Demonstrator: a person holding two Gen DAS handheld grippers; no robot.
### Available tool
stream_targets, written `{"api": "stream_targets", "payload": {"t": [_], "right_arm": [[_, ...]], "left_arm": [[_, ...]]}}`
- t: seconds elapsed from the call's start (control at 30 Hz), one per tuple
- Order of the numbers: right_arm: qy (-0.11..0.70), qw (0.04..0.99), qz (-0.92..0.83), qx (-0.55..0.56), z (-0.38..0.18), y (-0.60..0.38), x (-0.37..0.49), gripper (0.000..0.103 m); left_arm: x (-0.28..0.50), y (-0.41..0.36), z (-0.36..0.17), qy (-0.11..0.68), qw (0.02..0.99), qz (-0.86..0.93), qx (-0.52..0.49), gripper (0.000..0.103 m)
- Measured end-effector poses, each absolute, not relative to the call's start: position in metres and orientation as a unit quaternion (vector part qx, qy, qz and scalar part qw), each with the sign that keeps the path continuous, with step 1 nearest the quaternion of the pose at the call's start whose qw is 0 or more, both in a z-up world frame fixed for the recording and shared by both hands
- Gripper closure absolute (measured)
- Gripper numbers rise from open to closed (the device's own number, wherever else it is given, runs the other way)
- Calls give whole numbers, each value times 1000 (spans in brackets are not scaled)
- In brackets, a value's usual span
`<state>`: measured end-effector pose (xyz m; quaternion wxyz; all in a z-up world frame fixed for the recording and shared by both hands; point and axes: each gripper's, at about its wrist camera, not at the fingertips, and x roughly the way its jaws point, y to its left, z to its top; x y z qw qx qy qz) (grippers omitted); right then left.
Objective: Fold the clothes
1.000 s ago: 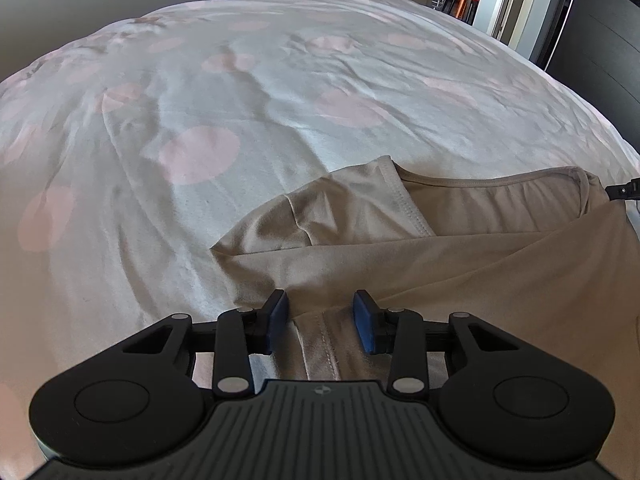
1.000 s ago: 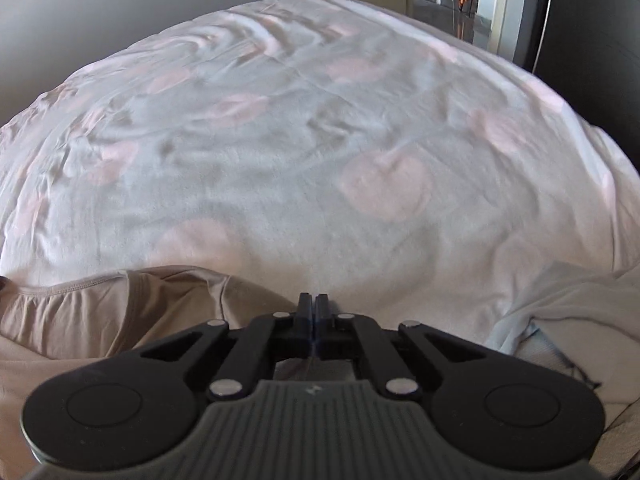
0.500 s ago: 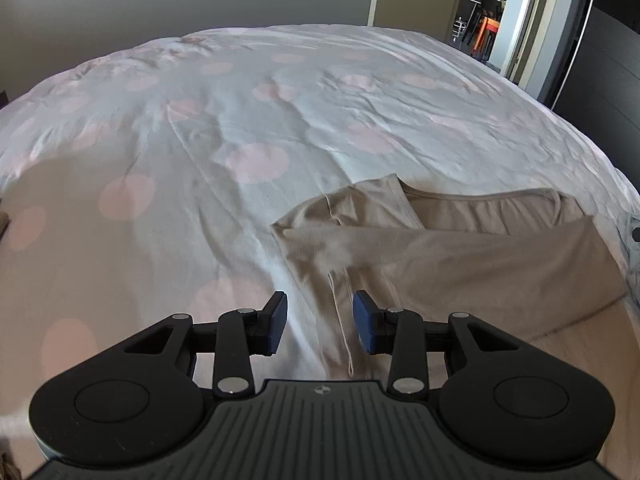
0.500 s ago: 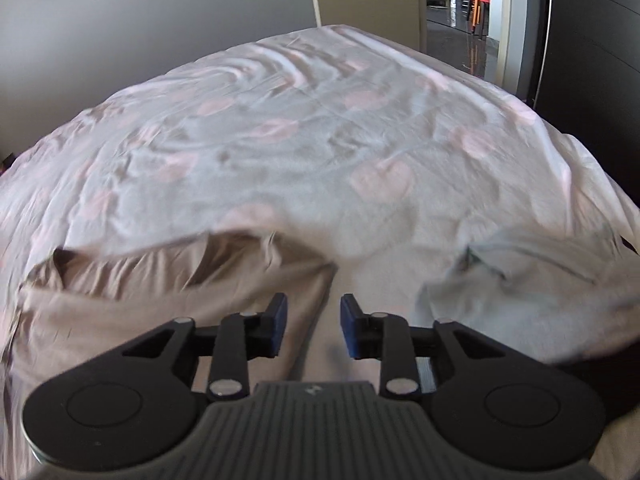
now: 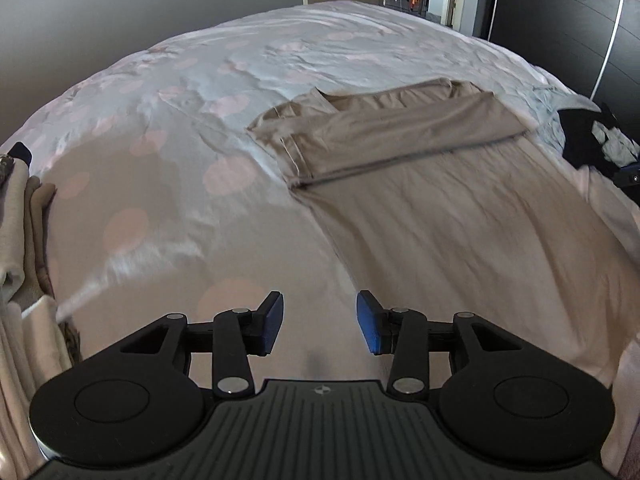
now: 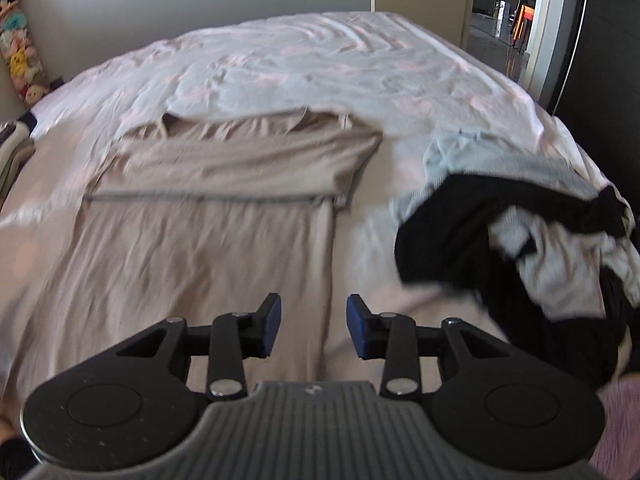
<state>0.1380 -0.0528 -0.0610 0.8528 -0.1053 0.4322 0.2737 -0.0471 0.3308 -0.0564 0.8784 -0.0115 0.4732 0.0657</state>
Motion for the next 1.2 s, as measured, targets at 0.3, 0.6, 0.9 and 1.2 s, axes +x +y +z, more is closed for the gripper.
{"api": "stream_targets", "payload": {"t": [0.3,0.6,0.9,1.2], "right_arm": [[496,826,255,-81,-85,-96,64,49],[532,816,220,-62,-115,-120,47,48],[563,797,201,-85,-136,-106,56,48],[553,799,220,-88,-134,-109,47,98]], "left_arm": [[-91,297,-86,566,822,34,-59,63],[-108,288,-116,606,784,66,-121,63],[-119,281,-141,607,778,72,-147,56],[-136,278,-132,560,812,74,-147,97]]}}
